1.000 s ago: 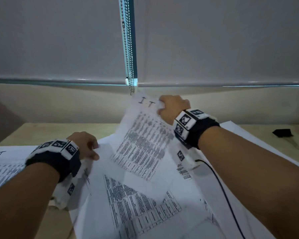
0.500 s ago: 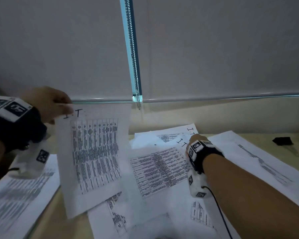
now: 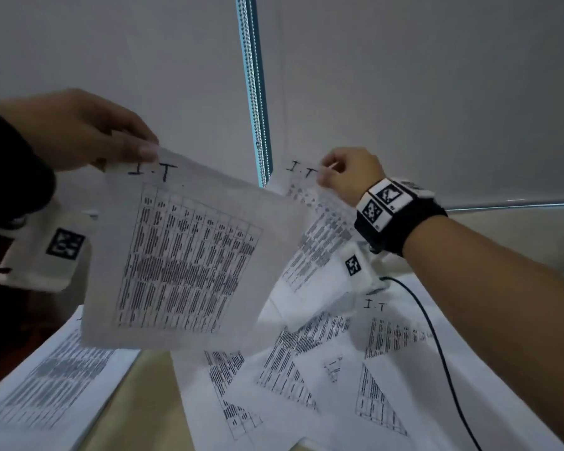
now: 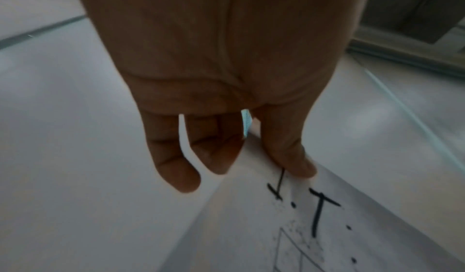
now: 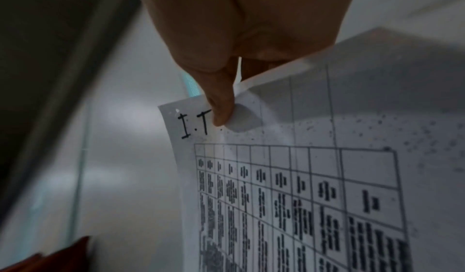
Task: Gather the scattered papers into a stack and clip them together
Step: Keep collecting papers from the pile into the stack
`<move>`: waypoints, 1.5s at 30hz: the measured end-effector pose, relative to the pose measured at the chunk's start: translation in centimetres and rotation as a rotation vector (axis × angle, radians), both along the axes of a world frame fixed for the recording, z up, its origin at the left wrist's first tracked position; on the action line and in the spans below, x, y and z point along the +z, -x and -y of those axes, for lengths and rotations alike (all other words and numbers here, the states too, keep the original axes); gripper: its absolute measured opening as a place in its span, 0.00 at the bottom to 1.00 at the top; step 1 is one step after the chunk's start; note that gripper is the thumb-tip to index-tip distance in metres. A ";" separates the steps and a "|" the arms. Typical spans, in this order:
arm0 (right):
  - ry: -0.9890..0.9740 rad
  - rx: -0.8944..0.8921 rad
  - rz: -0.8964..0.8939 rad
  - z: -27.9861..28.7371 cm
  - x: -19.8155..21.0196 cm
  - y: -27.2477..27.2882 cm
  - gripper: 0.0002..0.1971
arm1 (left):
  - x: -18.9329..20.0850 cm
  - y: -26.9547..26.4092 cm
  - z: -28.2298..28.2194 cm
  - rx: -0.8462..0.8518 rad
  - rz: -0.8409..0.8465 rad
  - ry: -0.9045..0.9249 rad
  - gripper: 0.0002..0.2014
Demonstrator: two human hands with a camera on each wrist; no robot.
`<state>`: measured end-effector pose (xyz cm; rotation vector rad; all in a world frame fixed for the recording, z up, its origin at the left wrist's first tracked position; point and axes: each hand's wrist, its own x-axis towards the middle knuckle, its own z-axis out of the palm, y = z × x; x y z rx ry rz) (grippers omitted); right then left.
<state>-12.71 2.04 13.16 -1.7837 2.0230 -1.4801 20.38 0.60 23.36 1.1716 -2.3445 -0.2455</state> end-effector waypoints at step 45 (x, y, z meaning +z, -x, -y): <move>0.095 0.037 0.643 -11.9 -11.2 4.8 0.17 | -21.9 17.9 -4.2 -0.145 -0.960 -0.347 0.14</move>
